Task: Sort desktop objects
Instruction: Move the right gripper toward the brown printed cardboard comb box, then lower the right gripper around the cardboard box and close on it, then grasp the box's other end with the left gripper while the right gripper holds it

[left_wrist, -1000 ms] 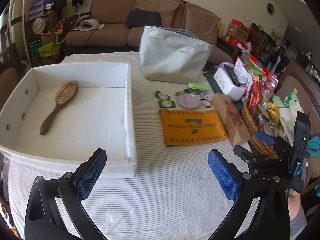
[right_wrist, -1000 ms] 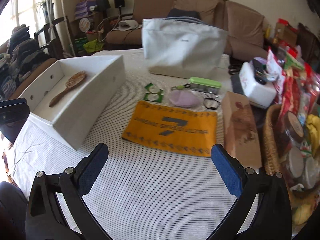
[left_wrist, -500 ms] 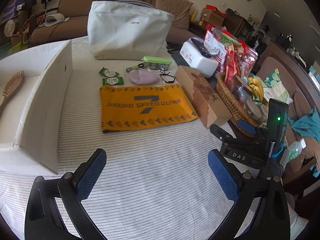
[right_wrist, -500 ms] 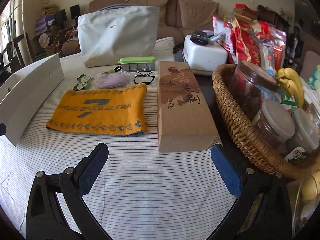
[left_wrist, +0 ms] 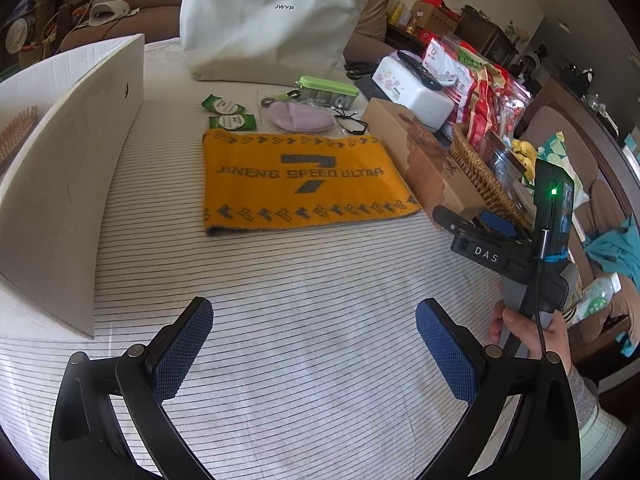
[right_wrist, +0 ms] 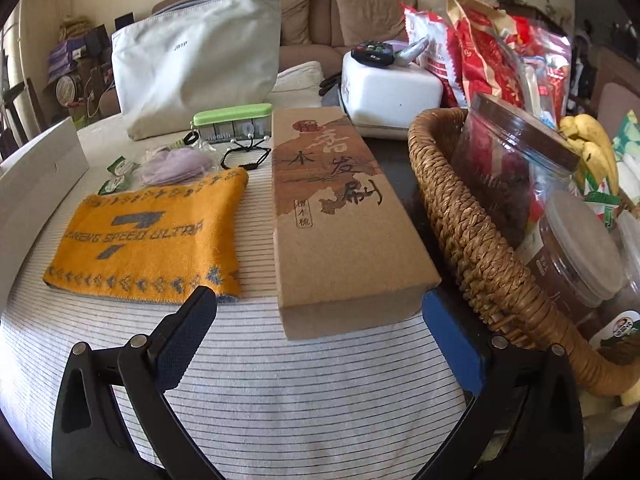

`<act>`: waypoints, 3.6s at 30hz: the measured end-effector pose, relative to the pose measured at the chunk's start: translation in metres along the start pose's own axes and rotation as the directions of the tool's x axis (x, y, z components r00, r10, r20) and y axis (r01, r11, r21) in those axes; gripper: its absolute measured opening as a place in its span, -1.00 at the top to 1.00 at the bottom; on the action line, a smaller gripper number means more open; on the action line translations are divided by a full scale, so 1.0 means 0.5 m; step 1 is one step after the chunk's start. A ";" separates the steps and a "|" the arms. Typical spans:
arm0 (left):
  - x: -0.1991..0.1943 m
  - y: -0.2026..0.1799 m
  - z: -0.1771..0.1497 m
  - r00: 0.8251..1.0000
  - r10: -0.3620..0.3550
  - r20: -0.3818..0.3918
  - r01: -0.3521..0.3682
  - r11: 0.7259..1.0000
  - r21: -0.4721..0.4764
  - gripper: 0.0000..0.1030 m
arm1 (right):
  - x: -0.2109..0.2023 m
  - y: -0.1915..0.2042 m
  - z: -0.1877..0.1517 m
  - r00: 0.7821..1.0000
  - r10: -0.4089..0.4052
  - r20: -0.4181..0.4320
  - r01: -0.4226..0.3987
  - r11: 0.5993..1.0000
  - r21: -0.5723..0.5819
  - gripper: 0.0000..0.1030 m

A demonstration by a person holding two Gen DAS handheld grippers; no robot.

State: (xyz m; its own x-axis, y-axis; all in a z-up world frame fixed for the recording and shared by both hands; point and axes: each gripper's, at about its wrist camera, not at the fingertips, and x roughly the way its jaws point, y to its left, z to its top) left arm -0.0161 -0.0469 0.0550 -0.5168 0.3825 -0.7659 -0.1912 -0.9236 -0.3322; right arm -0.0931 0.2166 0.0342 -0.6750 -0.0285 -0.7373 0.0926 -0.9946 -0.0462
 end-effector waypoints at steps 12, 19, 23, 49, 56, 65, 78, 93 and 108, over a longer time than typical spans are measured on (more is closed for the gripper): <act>0.013 -0.017 0.008 1.000 -0.018 -0.006 0.018 1.000 0.015 -1.00 | -0.027 0.069 0.010 0.981 0.193 0.026 -0.192 0.981 -0.035 -1.00; 0.013 -0.012 0.009 1.000 -0.018 -0.008 0.018 1.000 0.005 -1.00 | -0.050 0.087 0.021 0.995 0.070 0.064 -0.065 0.994 -0.085 -1.00; 0.014 -0.009 0.005 1.000 -0.020 -0.012 0.020 1.000 0.001 -1.00 | -0.015 0.024 0.036 0.998 0.051 0.024 -0.052 0.997 0.064 -1.00; 0.027 0.001 -0.012 0.999 -0.035 -0.034 0.035 0.999 -0.003 -1.00 | 0.010 0.039 0.029 1.000 0.003 -0.019 -0.002 0.999 0.045 -1.00; 0.030 -0.002 -0.018 0.998 -0.043 -0.040 0.042 0.999 -0.012 -1.00 | 0.054 0.035 0.050 0.997 -0.044 -0.067 0.046 0.999 0.027 -1.00; 0.013 -0.007 -0.002 0.998 -0.062 -0.030 0.061 0.998 -0.016 -1.00 | 0.038 0.010 0.056 0.998 -0.004 -0.068 0.008 0.999 0.047 -0.55; 0.028 -0.063 -0.050 0.929 -0.364 -0.061 0.337 0.903 -0.266 -1.00 | -0.185 0.032 -0.039 0.994 0.043 -0.101 -0.049 0.997 -0.060 -0.52; 0.105 -0.175 -0.140 0.859 -0.501 -0.108 0.409 0.798 -0.443 -1.00 | -0.379 0.067 -0.296 0.952 0.190 -0.241 -0.216 0.973 -0.085 -0.51; -0.037 -0.070 -0.081 0.871 -0.491 0.010 0.459 0.807 -0.371 -0.34 | -0.458 0.148 -0.233 0.943 0.306 -0.132 -0.325 0.933 -0.153 -0.51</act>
State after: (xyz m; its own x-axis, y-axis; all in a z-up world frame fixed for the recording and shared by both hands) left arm 0.0339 -0.0205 0.0584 -0.3645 0.7862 -0.4990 -0.0820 -0.5609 -0.8238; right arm 0.1537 0.1611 0.1211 -0.5111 -0.3183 -0.7984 0.4173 -0.9040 0.0933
